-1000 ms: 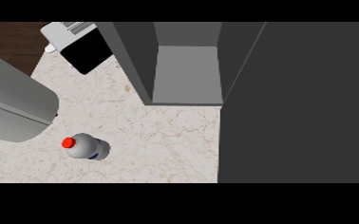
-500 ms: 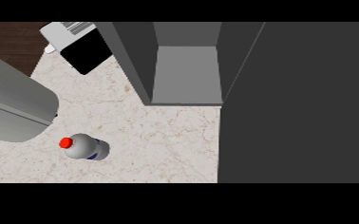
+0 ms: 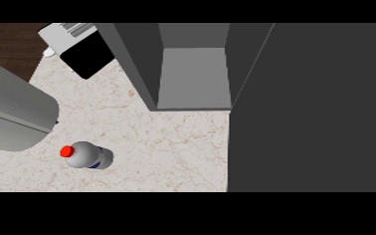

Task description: Pick up the bottled water, place it into the cabinet and close the cabinet

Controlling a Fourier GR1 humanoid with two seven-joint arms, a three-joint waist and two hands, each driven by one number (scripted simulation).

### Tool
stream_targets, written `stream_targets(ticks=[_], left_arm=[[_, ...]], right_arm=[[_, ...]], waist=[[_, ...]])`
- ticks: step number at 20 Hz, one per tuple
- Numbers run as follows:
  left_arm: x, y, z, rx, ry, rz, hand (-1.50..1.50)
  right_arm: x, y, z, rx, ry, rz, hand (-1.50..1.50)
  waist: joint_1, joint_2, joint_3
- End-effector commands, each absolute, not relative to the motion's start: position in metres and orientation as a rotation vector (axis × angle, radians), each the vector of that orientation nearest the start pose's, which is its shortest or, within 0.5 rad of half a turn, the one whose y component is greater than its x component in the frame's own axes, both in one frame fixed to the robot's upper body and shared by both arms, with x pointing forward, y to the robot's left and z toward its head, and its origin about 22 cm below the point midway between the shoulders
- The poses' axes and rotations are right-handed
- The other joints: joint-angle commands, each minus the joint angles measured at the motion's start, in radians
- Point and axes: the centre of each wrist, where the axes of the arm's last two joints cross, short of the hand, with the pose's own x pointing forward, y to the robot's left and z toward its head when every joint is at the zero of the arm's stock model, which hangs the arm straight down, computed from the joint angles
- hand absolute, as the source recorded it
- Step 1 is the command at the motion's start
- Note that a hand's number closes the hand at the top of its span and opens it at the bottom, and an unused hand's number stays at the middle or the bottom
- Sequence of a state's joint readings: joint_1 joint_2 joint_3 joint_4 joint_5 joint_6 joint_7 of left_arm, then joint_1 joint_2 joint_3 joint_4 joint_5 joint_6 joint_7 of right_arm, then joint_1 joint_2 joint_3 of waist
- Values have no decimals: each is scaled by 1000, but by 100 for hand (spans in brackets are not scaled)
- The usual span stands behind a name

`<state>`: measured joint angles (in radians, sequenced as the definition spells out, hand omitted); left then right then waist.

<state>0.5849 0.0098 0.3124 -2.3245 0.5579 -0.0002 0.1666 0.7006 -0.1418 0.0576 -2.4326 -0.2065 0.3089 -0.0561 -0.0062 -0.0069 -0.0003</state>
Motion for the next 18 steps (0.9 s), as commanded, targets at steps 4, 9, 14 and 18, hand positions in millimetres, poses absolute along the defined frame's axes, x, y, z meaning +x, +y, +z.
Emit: stream_targets(ticks=[4,9,14,18], left_arm=[[94,316,77,11,-1682,621,-150],[95,330,59,2,-1663,669,-150],[103,329,8,27,-1592,633,-150],[109,333,-17,17,-1565,618,-150]], right_arm=[[45,-255,154,203,-1892,168,-150],[44,-257,143,202,-1891,176,-150],[35,-263,146,205,-1916,191,-150],[27,-264,142,231,-1899,189,-150]], waist=[[-18,3,-1],[-8,4,-1],[-19,3,-2],[-17,4,-1]])
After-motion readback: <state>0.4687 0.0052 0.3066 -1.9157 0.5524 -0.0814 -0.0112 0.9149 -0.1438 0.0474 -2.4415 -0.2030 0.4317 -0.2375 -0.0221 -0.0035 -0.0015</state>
